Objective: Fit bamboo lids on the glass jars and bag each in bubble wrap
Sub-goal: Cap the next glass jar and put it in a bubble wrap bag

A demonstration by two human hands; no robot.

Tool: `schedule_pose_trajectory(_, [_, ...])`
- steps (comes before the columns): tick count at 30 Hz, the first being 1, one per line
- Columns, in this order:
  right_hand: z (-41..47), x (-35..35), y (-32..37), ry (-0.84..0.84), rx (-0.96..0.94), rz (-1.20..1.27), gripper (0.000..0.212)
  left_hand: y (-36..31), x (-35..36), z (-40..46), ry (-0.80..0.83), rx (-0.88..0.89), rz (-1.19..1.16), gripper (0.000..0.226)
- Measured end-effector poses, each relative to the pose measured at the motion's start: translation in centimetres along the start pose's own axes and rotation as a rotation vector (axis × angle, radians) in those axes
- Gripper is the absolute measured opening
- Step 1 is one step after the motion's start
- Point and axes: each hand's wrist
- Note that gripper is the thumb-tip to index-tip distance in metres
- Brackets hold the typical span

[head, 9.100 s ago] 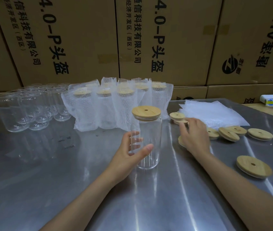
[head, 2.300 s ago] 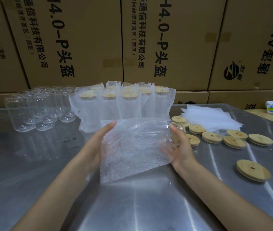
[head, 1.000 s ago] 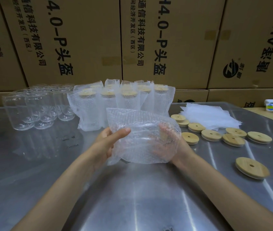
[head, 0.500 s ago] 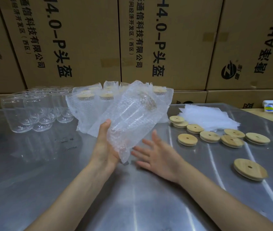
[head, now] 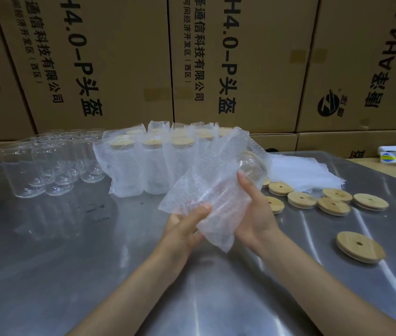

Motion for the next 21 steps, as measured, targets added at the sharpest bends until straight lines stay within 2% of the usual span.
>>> schedule_pose_trajectory(6, [0.2, -0.2, 0.3, 0.002, -0.152, -0.275, 0.062, -0.4, -0.4, -0.2, 0.221, 0.016, 0.199, 0.062])
schedule_pose_trajectory(10, [0.1, -0.3, 0.2, 0.037, -0.254, -0.463, 0.052, -1.1, -0.4, -0.4, 0.286, 0.098, 0.278, 0.052])
schedule_pose_trajectory(13, [-0.3, 0.1, 0.0, 0.058, -0.327, -0.664, 0.049, -2.0, -0.5, -0.5, 0.277, 0.160, 0.339, 0.049])
schedule_pose_trajectory(16, [-0.8, 0.5, -0.6, 0.115, -0.303, -0.890, 0.054, -2.4, -0.7, -0.6, 0.242, 0.208, 0.439, 0.068])
schedule_pose_trajectory(19, [-1.0, 0.8, -0.9, 0.101, -0.264, -0.955, 0.060, -2.6, -1.0, -0.5, 0.183, 0.208, 0.416, 0.078])
schedule_pose_trajectory(21, [-0.9, 0.7, -0.9, 0.073, -0.236, -1.023, 0.068, -3.0, -1.3, -0.3, 0.170, 0.228, 0.400, 0.074])
Point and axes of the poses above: each hand's wrist, its own z-axis towards the middle knuckle, its own x-axis out of the palm, y = z × x, and after that the axes turned 3 degrees about x, right-handed
